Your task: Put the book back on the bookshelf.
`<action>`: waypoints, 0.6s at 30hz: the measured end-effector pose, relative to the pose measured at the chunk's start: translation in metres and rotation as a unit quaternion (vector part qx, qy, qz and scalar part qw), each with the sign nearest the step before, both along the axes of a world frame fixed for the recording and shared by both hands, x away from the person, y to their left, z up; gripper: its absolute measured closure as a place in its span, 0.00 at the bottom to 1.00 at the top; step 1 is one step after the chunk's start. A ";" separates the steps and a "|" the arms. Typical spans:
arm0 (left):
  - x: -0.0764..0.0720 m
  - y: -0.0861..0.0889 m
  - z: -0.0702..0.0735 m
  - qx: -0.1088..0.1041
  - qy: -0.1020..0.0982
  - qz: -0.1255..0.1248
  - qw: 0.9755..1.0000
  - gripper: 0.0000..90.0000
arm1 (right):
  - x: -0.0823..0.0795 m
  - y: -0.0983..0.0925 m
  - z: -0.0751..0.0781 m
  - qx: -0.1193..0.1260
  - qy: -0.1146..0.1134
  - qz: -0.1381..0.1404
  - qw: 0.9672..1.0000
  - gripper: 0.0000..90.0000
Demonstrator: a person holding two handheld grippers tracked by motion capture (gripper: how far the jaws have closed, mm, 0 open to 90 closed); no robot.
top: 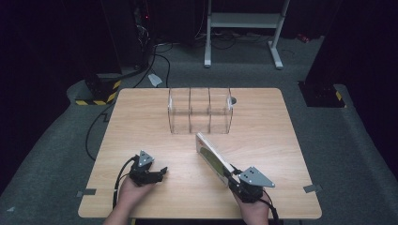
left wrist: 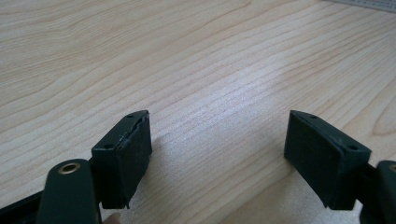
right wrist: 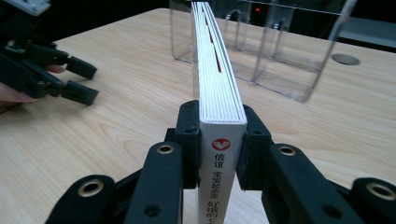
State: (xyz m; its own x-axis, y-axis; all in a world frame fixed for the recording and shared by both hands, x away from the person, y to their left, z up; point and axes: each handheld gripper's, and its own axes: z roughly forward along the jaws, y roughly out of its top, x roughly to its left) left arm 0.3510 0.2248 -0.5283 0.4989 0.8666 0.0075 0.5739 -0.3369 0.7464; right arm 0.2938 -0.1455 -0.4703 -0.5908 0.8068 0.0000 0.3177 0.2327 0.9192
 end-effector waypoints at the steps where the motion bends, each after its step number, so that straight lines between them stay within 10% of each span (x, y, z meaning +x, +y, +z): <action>1: 0.000 0.000 0.000 0.000 0.000 0.000 1.000 0.26 | 0.000 -0.002 0.000 -0.001 -0.001 -0.002 1.000 0.82; 18: 0.000 0.000 0.000 0.001 0.000 0.002 1.000 0.26 | 0.001 -0.038 0.002 -0.007 0.005 -0.071 0.997 0.82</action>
State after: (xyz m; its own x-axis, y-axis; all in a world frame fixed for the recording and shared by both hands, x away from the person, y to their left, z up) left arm 0.3506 0.2246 -0.5283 0.4955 0.8685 0.0081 0.5758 -0.3355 0.7456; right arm 0.2944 -0.1834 -0.4684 -0.4702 0.8825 -0.0063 0.3572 0.1969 0.9130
